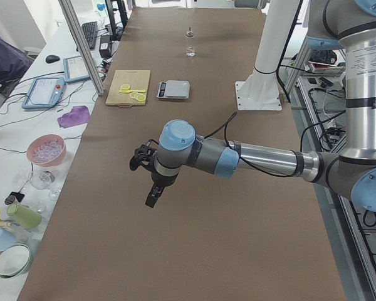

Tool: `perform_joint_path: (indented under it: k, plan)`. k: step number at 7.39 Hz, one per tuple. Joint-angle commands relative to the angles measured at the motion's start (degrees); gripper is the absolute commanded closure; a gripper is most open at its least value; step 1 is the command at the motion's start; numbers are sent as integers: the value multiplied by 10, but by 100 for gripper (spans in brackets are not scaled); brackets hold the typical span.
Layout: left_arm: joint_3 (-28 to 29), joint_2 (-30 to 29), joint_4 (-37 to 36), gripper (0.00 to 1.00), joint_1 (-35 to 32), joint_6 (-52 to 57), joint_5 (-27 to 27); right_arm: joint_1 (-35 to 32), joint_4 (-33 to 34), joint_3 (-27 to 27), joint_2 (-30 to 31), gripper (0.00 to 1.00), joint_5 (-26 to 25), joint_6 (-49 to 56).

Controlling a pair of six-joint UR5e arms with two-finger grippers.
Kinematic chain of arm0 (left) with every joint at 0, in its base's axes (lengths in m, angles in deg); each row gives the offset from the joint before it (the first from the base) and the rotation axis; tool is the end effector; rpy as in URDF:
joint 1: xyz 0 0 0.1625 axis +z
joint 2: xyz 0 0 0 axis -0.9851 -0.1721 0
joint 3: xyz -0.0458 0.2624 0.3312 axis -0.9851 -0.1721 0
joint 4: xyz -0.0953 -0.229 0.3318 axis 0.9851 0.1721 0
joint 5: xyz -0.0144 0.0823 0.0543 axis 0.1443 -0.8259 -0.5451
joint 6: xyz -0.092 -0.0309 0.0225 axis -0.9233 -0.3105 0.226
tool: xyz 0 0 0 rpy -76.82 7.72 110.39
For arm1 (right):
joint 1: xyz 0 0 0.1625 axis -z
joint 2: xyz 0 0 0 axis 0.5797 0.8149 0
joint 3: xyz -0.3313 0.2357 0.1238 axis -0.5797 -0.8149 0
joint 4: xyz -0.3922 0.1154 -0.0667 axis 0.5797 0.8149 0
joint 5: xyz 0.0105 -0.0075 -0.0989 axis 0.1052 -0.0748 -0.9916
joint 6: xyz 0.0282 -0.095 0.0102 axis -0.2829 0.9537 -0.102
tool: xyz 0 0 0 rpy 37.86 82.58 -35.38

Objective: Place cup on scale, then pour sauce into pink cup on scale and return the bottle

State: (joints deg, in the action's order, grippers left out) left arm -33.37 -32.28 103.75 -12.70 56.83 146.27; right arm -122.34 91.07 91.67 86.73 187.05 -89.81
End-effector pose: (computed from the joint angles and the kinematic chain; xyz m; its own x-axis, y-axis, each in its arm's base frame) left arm -0.0907 -0.4573 0.5629 0.7680 0.3497 -0.5366 -0.0731 0.8802 0.4689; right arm 0.0419 -0.3933 0.5255 0.7001 -0.1792 0.6912 0.0552 0.9787 0.1979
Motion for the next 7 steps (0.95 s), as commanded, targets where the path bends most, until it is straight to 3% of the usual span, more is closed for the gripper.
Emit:
perform_joint_path:
  k: [1,3,5,7]
  plan:
    - [3,2,69,2,2,4,-2,1,-12,1,-1,0,0,3]
    - [6,9,92,1,20,-6,5,3,-79,-24,5,0,1,-8]
    - [3,4,99,1,76,-126,25,10,-80,-28,7,0,2,-47]
    - [3,27,190,1,94,-225,92,33,-112,-27,15,0,9,-118]
